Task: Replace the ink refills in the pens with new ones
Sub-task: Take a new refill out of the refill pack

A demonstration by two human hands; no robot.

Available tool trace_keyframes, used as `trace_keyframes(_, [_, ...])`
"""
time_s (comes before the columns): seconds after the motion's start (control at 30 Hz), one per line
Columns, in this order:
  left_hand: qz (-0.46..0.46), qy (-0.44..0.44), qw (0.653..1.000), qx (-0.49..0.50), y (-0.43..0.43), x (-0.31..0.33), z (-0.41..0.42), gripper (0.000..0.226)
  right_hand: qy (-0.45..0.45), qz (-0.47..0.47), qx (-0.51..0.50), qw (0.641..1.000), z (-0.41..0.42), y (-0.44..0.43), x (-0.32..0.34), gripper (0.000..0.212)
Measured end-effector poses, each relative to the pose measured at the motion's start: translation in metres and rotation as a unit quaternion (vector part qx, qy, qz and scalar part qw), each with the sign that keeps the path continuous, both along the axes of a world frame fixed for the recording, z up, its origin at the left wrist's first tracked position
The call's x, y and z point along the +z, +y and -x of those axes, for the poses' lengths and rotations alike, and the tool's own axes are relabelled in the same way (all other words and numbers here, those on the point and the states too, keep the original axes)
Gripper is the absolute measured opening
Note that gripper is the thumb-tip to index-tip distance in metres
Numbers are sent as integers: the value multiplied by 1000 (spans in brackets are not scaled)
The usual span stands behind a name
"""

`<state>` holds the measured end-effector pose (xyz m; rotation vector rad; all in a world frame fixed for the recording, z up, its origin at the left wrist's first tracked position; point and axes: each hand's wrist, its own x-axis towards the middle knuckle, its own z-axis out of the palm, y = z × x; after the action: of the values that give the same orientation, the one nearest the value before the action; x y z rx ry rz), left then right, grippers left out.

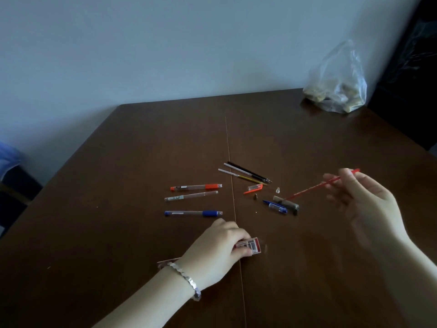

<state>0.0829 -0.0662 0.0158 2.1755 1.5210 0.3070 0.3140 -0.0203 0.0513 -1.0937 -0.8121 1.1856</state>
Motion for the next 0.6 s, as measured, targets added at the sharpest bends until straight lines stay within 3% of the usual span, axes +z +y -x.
trace_keyframes(0.07, [-65, 19, 998, 2, 2, -7, 1, 35, -40, 4, 8, 999, 1, -1, -1, 14])
trace_keyframes(0.2, [-214, 42, 970, 104, 15, -7, 22, 29, -124, -14, 36, 992, 6, -6, -3, 11])
trace_keyframes(0.3, [-200, 130, 963, 128, 24, -9, 39, 29, -179, -20, 81, 980, 13, -8, -5, 14])
trace_keyframes(0.43, [-180, 146, 964, 130, 23, -13, 39, 25, -289, -36, 143, 946, 27, -11, -9, 19])
trace_keyframes(0.5, [-215, 126, 960, 124, 17, -9, 34, 23, -387, -59, 161, 906, 32, -14, -11, 23])
trace_keyframes(0.6, [-253, -5, 962, 105, 5, 8, 23, 23, -462, -140, 148, 863, 41, -19, -7, 25])
